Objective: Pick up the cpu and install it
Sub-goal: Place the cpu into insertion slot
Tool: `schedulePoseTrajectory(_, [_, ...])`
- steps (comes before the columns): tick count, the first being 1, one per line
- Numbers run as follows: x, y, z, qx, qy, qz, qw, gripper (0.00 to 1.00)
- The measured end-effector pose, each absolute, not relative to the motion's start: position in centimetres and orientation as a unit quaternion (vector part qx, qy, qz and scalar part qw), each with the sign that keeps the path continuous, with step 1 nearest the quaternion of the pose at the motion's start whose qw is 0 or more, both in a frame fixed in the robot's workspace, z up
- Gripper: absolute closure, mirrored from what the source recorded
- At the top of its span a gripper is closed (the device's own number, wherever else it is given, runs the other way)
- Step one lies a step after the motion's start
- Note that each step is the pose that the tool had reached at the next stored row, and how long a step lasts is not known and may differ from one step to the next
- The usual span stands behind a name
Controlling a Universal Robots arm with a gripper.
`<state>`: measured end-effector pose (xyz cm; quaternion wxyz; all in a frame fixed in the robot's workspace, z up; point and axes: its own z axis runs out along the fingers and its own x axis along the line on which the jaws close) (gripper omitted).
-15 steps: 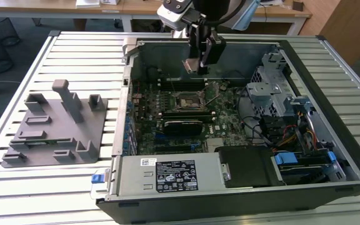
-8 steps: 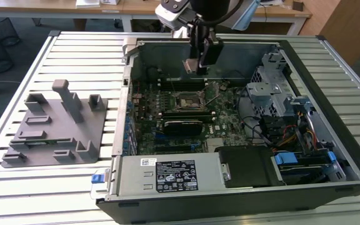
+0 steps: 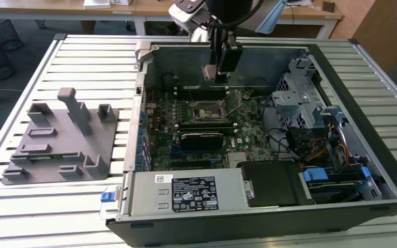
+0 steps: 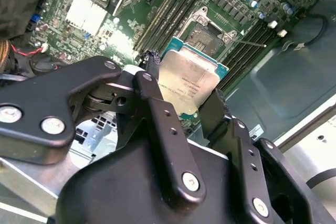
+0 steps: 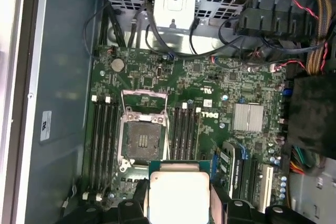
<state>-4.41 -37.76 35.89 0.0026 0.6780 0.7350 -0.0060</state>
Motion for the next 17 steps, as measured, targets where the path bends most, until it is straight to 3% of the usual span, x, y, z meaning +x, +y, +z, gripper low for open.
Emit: schedulePoseTrajectory(17, [-4.4, -36.8, 33.4, 0.678, 0.735, -0.006, 0.003, 0.46])
